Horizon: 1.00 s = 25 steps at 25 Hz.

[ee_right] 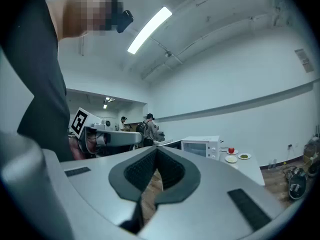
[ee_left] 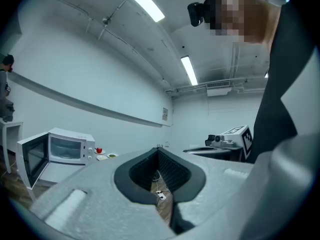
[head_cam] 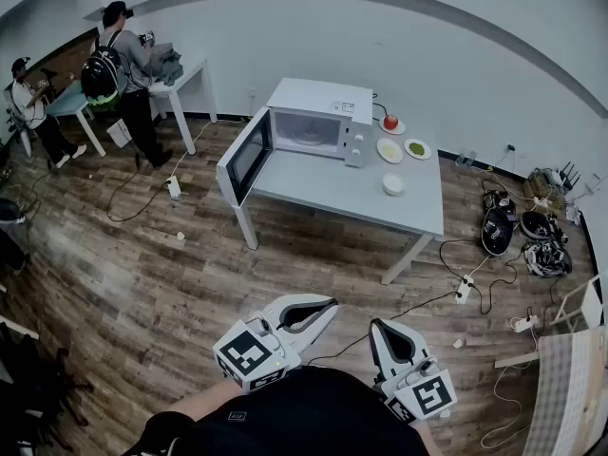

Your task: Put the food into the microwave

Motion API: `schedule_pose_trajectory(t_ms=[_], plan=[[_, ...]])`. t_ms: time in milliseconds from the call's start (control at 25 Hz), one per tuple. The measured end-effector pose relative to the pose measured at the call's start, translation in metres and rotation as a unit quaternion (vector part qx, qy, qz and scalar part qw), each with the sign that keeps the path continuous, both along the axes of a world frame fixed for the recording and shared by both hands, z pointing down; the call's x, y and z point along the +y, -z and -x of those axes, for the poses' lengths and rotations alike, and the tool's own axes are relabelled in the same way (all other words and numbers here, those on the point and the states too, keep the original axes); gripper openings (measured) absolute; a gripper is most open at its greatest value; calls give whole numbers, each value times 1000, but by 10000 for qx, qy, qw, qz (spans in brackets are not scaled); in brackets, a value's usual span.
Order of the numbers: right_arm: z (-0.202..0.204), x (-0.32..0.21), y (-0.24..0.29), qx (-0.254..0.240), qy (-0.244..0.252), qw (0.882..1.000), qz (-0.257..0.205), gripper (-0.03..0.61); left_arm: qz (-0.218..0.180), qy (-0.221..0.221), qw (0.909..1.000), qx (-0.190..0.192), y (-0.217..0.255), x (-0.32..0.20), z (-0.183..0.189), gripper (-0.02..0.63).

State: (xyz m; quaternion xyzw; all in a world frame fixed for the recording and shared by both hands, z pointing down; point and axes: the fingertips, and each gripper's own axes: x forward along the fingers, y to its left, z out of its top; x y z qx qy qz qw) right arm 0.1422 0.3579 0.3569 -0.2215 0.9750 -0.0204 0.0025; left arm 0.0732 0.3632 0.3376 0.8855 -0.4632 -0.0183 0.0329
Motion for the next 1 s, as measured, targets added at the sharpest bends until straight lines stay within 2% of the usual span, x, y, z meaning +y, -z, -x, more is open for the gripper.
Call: schedule_pose_trajectory(t_ms=[280,400,640,800,1000], plan=[[49,7,2,97,-42,9999,11,12,-27,98,9999,31,2,14,52,8],[83,18,4,101,45,9999,7,12,-3,140,9999,9,2,23,82,8],[153,50,-4,8,220,9994,277,14,33,258,9995,-194,-8,44,146,8],[175,47,-14,-29,224,9975,667,14,99,377,9992,31,-14,47,173,8],[194,25,-25,43,325,9956,875,14,309,394,9986,160,-30,27,187,8]])
